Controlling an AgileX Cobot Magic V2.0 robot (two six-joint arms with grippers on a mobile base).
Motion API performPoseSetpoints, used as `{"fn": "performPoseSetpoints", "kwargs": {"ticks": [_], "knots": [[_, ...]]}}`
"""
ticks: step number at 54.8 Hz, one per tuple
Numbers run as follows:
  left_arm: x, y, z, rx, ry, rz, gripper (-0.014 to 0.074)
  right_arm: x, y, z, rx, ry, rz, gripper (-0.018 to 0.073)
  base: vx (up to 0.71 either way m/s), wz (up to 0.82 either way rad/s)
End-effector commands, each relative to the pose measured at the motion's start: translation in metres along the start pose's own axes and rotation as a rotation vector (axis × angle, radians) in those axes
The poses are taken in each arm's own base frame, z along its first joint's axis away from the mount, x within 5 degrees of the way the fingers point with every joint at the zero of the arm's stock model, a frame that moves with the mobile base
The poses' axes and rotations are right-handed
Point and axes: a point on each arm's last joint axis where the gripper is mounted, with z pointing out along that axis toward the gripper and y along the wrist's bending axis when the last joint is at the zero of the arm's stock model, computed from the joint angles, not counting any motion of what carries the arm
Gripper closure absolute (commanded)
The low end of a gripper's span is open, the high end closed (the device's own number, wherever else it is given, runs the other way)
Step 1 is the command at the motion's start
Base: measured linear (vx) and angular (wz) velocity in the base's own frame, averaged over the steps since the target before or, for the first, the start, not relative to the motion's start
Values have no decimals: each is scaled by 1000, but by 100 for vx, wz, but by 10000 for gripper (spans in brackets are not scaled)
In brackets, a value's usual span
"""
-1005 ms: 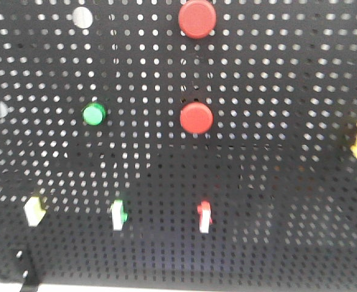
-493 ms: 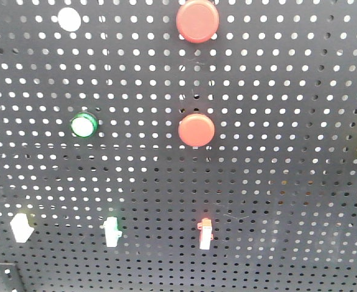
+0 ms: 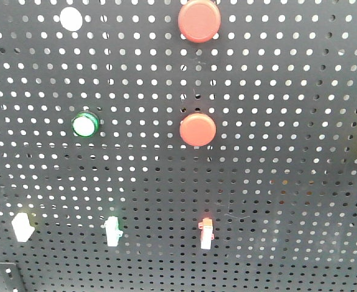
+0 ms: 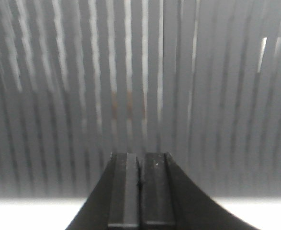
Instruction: Rotate knob clockwise with right arm
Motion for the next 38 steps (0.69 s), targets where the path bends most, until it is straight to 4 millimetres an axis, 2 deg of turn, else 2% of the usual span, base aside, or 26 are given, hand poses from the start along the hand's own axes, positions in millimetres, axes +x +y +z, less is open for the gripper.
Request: {"fn": "performPoseSetpoints", "kwargs": {"ticks": [1,5,8,14,19,26,33,38], "knots": [[3,-2,-1,-5,-60,-10,603,-27,1,-4,-6,-263,6,557,0,0],[3,-2,-1,-5,-60,-10,603,-49,0,-5,-11,-298,53,557,0,0],[3,-2,-1,-5,-60,-10,603,-66,-1,-5,-7,-258,69,557,0,0],[3,-2,-1,-5,-60,-10,603,-117,-4,1,18,-161,6,557,0,0],[3,-2,-1,-5,-60,-10,603,-164,-6,18,39,-123,-84,557,0,0],[3,-2,-1,-5,-60,-10,603,-226,-10,52,52,-92,-88,557,0,0],[3,-2,-1,-5,-60,-10,603,-267,-11,74,54,-117,-62,557,0,0],[3,-2,-1,-5,-60,-10,603,-285,-11,84,45,-151,-20,557,0,0]]}}
